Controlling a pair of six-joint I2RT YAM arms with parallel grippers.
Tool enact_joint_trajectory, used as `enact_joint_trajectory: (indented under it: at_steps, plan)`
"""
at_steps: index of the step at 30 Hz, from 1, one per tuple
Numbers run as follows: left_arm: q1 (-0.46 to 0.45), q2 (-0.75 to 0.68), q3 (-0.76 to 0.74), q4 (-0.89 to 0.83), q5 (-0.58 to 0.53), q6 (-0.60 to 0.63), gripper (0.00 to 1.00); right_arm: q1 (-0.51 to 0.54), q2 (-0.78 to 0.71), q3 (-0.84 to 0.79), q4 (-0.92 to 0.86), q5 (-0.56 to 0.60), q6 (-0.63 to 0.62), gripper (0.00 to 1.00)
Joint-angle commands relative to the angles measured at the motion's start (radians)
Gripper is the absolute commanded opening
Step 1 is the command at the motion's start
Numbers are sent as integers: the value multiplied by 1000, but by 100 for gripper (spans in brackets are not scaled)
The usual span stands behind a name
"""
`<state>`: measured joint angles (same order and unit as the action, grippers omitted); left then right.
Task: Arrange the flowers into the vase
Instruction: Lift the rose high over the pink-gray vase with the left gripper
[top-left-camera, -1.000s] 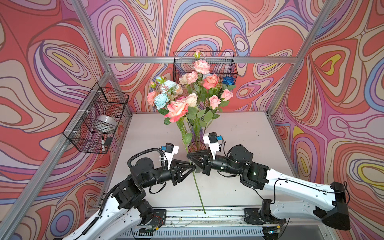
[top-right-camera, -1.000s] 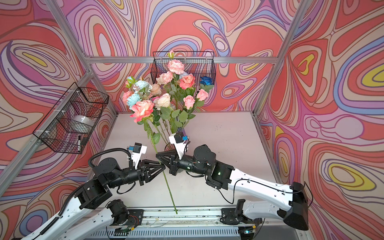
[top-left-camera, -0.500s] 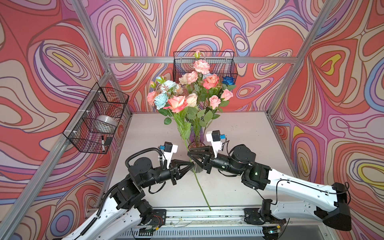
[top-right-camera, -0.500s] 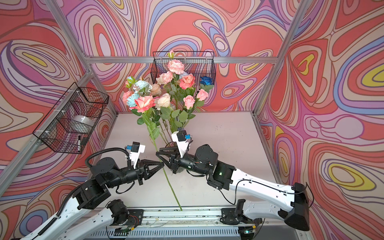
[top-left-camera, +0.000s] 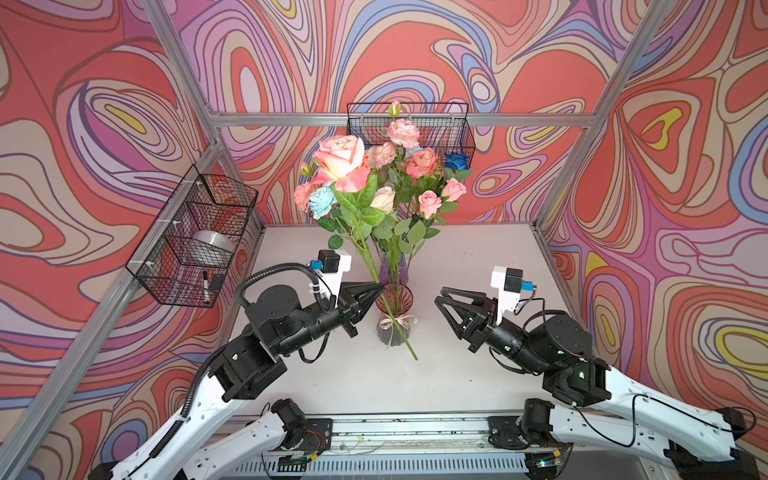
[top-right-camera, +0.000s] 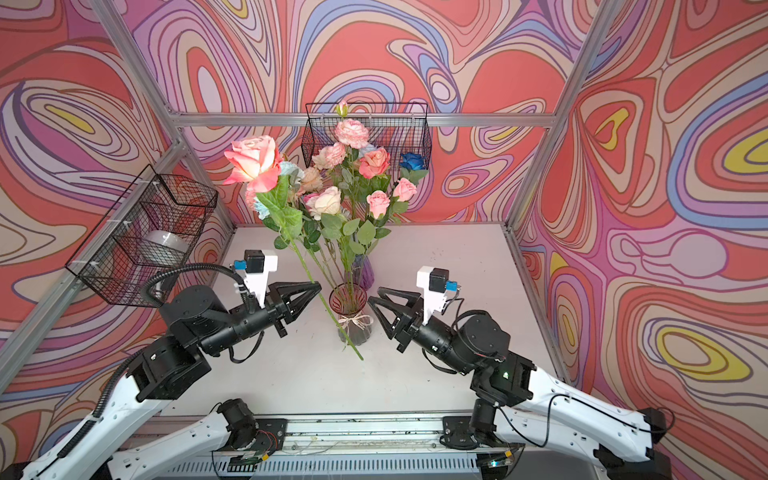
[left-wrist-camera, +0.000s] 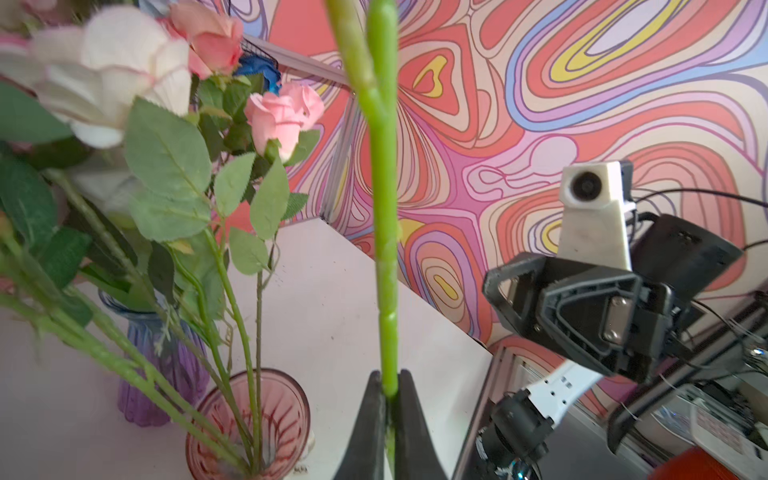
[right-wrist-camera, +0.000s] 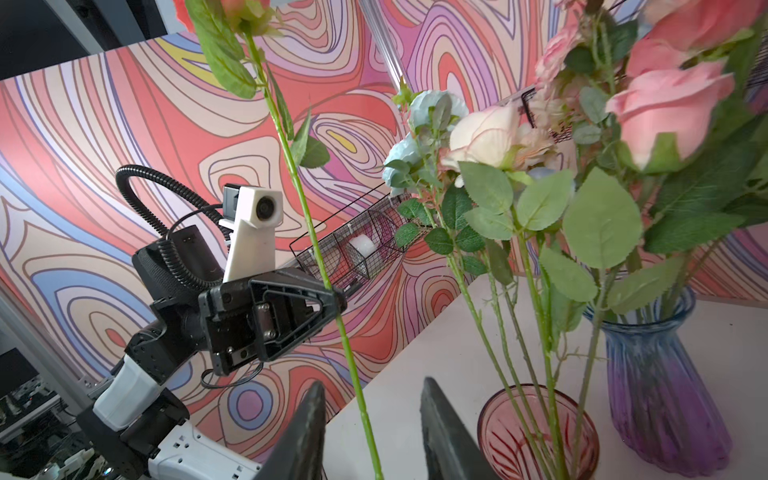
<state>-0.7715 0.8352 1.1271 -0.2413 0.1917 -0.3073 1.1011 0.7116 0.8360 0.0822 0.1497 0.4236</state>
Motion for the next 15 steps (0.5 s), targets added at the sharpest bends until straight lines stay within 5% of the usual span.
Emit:
enact_joint_trajectory:
  at_steps: [1, 7, 15]
  plan:
    - [0, 60, 65, 31, -138, 141, 0, 5, -19, -18, -51, 44, -17, 39]
    - [-1, 120, 127, 100, -278, 274, 0, 5, -38, -28, -59, 40, -20, 39]
    - [-1, 169, 179, 86, -333, 354, 0, 5, -47, -30, -61, 40, -29, 39]
